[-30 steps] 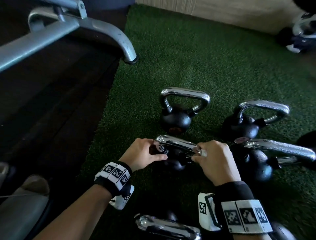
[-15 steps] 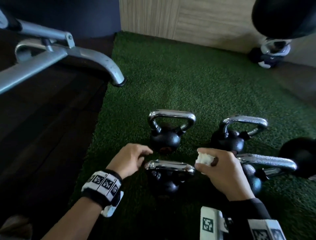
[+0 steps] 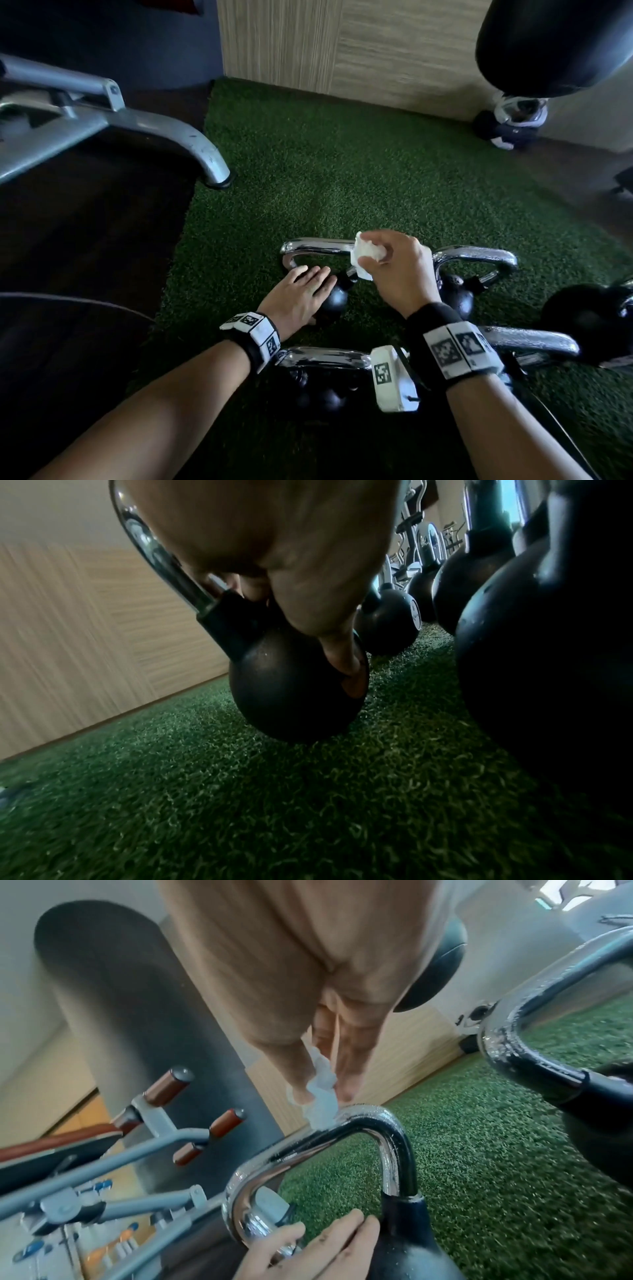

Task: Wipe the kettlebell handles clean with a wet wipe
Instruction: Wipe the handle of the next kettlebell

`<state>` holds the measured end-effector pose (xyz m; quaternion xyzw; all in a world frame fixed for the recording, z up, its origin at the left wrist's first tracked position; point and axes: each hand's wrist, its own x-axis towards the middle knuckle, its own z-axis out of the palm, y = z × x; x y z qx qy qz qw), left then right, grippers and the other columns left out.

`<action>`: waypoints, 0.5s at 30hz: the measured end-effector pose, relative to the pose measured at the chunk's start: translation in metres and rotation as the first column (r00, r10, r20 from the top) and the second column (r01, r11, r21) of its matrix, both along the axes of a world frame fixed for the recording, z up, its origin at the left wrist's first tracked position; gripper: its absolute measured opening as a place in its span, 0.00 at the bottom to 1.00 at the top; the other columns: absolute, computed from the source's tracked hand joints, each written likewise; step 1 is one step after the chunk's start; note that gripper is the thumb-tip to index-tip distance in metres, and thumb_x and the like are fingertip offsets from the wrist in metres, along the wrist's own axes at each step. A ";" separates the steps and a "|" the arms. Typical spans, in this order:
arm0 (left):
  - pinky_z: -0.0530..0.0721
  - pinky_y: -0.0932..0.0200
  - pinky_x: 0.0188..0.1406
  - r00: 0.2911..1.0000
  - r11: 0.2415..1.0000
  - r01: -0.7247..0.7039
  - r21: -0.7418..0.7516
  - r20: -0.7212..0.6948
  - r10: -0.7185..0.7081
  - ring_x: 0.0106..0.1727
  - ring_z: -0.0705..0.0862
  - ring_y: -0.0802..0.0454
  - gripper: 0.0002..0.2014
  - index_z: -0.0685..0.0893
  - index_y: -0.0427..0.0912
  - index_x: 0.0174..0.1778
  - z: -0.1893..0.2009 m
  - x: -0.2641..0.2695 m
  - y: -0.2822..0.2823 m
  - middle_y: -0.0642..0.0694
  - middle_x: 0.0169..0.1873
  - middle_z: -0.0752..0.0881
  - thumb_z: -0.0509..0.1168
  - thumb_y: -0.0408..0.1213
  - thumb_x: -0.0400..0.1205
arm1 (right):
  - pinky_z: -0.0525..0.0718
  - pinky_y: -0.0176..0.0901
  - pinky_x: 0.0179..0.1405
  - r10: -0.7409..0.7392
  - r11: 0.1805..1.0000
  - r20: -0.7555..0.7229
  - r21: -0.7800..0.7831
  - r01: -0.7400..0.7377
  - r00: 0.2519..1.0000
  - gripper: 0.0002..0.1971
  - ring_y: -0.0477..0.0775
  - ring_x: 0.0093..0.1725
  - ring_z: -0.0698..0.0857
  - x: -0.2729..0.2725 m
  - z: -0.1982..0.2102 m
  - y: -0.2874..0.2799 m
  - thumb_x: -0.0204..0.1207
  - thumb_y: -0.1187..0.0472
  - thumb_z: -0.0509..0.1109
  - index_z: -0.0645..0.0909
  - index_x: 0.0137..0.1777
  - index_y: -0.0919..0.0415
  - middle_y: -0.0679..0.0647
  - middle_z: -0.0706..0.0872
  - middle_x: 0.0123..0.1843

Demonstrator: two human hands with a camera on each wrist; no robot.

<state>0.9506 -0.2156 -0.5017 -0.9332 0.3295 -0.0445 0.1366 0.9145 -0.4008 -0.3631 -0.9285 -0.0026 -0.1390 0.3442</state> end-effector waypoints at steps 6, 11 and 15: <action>0.54 0.47 0.88 1.000 0.999 -0.022 -0.034 0.019 0.022 0.90 0.56 0.41 0.47 0.45 0.38 0.90 -0.011 -0.001 0.002 0.37 0.90 0.49 0.64 0.58 0.85 | 0.71 0.25 0.45 0.066 0.994 0.059 -0.096 -0.060 0.996 0.13 0.45 0.45 0.83 0.030 -0.007 0.017 0.75 0.64 0.81 0.91 0.60 0.57 0.53 0.92 0.54; 0.57 0.48 0.87 0.999 0.997 -0.048 -0.057 0.019 0.049 0.90 0.59 0.42 0.48 0.47 0.39 0.91 -0.016 -0.002 0.002 0.38 0.90 0.52 0.64 0.60 0.84 | 0.74 0.27 0.49 0.172 0.965 0.035 -0.206 -0.162 0.984 0.09 0.49 0.50 0.86 0.043 -0.017 0.030 0.78 0.68 0.78 0.92 0.57 0.63 0.53 0.89 0.55; 0.55 0.49 0.88 0.999 0.997 -0.048 -0.067 0.006 0.048 0.90 0.58 0.43 0.46 0.48 0.41 0.91 -0.014 -0.002 0.002 0.40 0.91 0.51 0.63 0.59 0.85 | 0.78 0.33 0.48 0.068 0.976 0.077 -0.211 -0.050 0.995 0.10 0.46 0.47 0.82 0.043 -0.023 0.013 0.79 0.72 0.74 0.92 0.57 0.64 0.55 0.89 0.54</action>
